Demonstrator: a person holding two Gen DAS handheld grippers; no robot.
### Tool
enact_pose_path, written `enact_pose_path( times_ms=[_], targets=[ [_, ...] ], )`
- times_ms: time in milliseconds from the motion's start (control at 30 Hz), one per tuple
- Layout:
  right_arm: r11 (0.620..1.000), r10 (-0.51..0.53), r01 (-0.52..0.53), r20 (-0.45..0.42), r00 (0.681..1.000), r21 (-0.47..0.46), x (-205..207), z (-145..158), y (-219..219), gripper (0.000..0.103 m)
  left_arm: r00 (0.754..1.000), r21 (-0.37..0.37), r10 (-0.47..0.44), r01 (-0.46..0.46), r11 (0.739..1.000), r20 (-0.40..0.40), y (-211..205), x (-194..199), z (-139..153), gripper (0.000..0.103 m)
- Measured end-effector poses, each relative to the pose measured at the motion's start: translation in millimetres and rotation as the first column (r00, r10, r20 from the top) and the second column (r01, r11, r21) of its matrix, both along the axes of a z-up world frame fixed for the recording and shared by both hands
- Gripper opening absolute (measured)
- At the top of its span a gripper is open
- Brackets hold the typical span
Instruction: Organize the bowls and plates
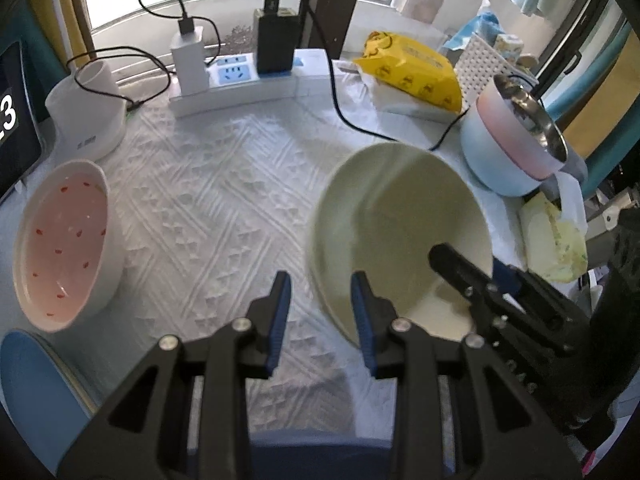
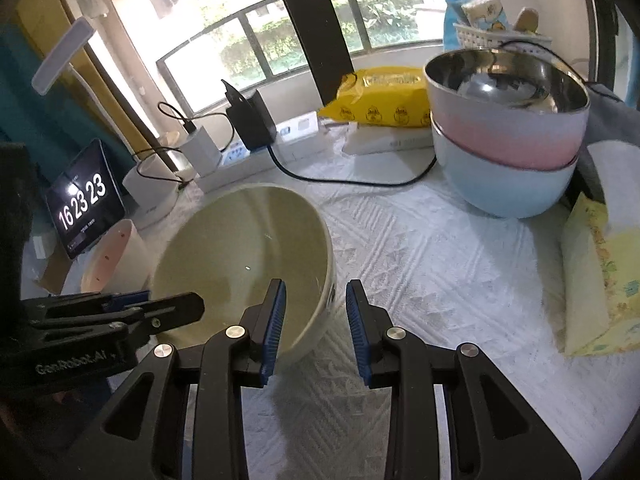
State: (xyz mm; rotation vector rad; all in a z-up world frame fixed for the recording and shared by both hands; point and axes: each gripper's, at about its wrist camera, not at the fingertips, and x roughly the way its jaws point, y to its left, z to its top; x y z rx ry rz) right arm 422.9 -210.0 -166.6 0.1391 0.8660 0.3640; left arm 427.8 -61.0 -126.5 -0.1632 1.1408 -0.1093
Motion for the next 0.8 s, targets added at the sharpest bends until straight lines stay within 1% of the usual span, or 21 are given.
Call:
enact_pose_path(
  times_ms=[100, 133, 200, 300, 367, 400, 467, 633, 700, 800],
  targets=[
    [1.000, 0.000, 0.000, -0.054, 0.999, -0.002, 4, -18, -1, 0.028, 1.000, 0.014, -0.010, 0.010, 1.000, -0.009, -6, 2, -3, 0.032],
    [1.000, 0.003, -0.003, -0.064, 0.998, 0.004, 4, -21, -1, 0.025, 1.000, 0.016, -0.021, 0.021, 1.000, -0.008, -8, 2, -4, 0.032],
    [1.000, 0.015, -0.014, -0.062, 0.998, 0.023, 1, -23, -1, 0.018, 1.000, 0.032, -0.030, 0.030, 0.999, 0.008, -13, 2, -3, 0.032],
    [0.999, 0.012, -0.010, -0.059, 0.998, 0.043, 2, -23, -3, 0.016, 0.998, 0.042, -0.043, 0.042, 0.998, 0.038, -15, 1, 0, 0.031],
    [0.998, 0.012, -0.009, -0.061, 0.998, 0.057, 2, -22, -5, 0.015, 0.996, 0.042, -0.059, 0.057, 0.997, 0.059, -18, 0, 4, 0.027],
    [0.998, 0.012, -0.008, -0.060, 0.998, 0.070, 1, -21, -6, 0.014, 0.996, 0.060, -0.062, 0.058, 0.997, 0.061, -20, -1, 4, 0.027],
    [0.997, 0.006, -0.002, -0.059, 0.998, 0.075, 0, -18, -7, 0.013, 0.995, 0.071, -0.072, 0.067, 0.995, 0.066, -22, -2, 4, 0.027],
    [0.997, -0.011, 0.013, -0.024, 1.000, 0.082, -4, -6, -10, 0.010, 0.995, 0.058, -0.079, 0.076, 0.995, 0.060, -22, -4, 1, 0.027],
    [0.997, -0.010, 0.010, -0.003, 1.000, 0.079, -7, 1, -9, 0.010, 0.995, 0.051, -0.076, 0.072, 0.996, 0.072, -22, -6, 3, 0.026],
    [0.997, -0.013, 0.012, 0.018, 1.000, 0.075, -10, 9, -10, 0.010, 0.990, 0.057, -0.084, 0.077, 0.995, 0.116, -23, -14, 13, 0.026]
  ],
)
